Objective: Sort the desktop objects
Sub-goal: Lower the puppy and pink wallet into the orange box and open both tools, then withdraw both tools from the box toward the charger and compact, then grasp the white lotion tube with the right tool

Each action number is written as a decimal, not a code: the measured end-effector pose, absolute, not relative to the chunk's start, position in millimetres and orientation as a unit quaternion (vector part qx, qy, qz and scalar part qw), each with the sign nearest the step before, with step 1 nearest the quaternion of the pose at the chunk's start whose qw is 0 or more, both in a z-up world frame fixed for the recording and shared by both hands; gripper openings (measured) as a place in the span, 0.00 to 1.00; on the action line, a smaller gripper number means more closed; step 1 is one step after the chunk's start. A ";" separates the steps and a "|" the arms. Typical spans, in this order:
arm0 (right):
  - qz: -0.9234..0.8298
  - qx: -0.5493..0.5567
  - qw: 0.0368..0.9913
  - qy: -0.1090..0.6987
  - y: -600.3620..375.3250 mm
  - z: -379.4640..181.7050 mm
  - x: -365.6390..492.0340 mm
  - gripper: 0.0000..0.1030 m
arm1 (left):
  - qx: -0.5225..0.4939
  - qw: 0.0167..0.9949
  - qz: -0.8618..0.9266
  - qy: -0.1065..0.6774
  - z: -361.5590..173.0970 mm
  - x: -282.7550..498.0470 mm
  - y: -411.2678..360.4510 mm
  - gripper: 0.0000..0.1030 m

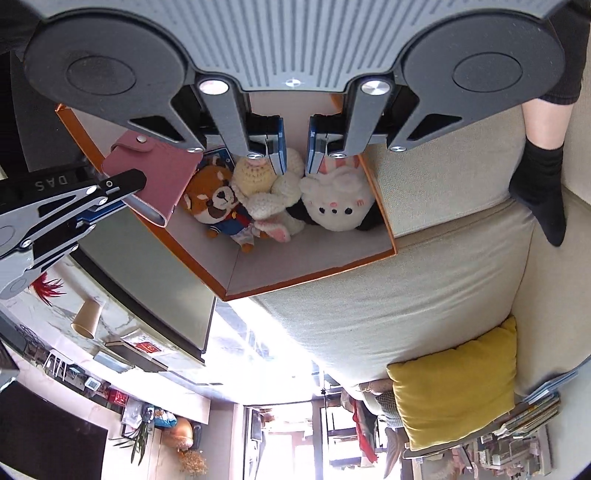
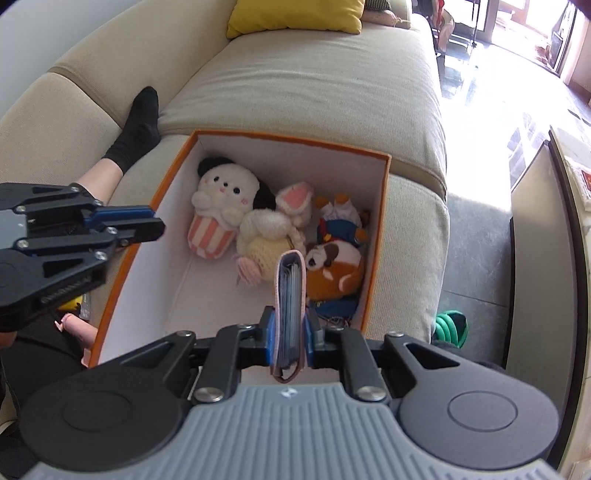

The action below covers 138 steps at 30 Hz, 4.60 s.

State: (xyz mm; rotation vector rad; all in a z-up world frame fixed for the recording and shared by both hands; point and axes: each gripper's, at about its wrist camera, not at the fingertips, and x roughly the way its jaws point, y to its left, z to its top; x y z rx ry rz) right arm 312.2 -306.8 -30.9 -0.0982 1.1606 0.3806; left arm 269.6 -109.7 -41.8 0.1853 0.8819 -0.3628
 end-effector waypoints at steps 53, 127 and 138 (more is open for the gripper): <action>0.109 -0.123 0.834 0.526 -274.1 -51.4 304.6 0.35 | -0.002 0.900 -0.131 0.415 -48.3 210.3 -49.2 0.15; 0.450 -0.397 0.616 0.510 -62.9 -88.1 268.2 0.45 | 0.087 0.782 -0.200 0.584 -166.0 165.8 -44.8 0.49; 0.453 -0.376 0.633 0.502 -67.9 -83.0 274.9 0.45 | 0.039 0.817 -0.196 0.542 -114.2 133.8 -17.1 0.48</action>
